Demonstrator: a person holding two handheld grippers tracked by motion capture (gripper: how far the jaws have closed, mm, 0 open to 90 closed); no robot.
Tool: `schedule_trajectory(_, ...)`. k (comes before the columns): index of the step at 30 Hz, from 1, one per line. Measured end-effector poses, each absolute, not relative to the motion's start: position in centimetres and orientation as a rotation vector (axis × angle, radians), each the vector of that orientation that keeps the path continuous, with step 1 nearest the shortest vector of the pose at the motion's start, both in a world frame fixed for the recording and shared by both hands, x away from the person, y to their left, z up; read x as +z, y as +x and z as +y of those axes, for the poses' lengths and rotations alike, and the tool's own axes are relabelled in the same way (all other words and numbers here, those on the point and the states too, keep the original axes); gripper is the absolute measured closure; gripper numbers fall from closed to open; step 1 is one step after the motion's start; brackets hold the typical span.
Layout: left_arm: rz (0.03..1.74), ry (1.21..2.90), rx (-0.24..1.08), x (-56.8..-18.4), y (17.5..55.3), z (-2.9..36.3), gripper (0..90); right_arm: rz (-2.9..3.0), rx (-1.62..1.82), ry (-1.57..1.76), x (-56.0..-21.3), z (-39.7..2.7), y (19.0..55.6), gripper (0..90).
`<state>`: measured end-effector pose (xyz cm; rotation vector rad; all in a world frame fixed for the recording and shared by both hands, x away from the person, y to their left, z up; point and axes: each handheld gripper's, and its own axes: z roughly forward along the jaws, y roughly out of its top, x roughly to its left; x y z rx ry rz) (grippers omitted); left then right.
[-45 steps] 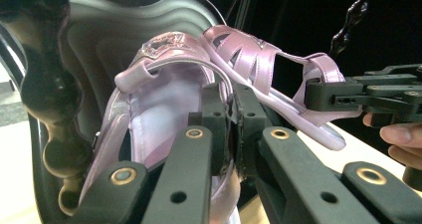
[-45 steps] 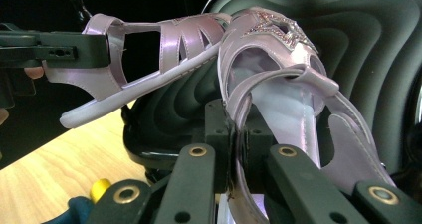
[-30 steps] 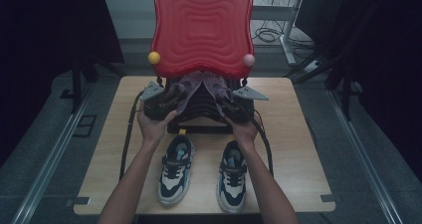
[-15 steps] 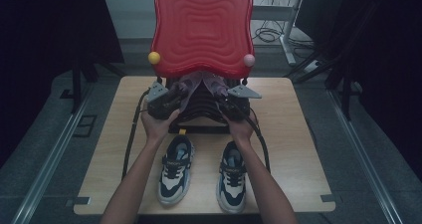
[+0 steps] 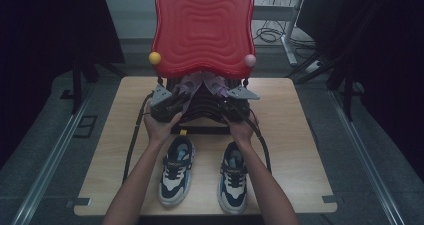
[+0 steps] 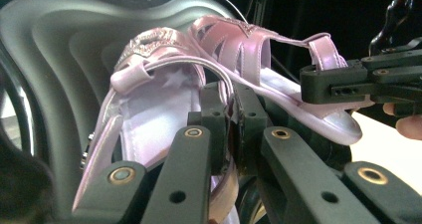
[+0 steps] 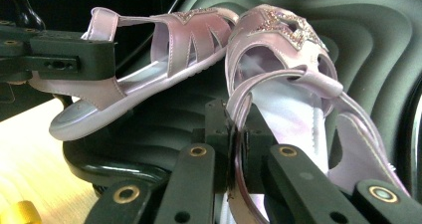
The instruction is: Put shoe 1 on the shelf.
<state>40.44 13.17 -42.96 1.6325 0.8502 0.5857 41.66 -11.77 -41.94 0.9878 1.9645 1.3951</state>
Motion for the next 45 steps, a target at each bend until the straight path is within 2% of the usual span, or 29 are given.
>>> schedule_trajectory(12,0.863,1.662,0.549,-44.3,40.3,13.3,81.5,2.031,1.380,1.017,-42.8,-12.0,41.6,81.7)
schedule_trajectory(27,0.862,1.656,0.544,-44.4,40.3,13.3,80.4,2.008,1.330,0.957,-43.0,-11.3,41.7,85.2)
schedule_trajectory(30,0.858,1.659,0.536,-44.3,40.2,13.3,76.6,2.014,1.328,0.961,-42.9,-11.4,41.6,83.3)
schedule_trajectory(38,0.868,1.647,0.507,-44.1,39.9,13.5,55.5,2.064,1.327,0.981,-42.8,-11.4,41.3,64.9)
schedule_trajectory(45,0.870,1.634,0.484,-43.8,39.4,14.2,47.0,2.074,1.361,1.012,-42.7,-12.1,40.8,57.5)
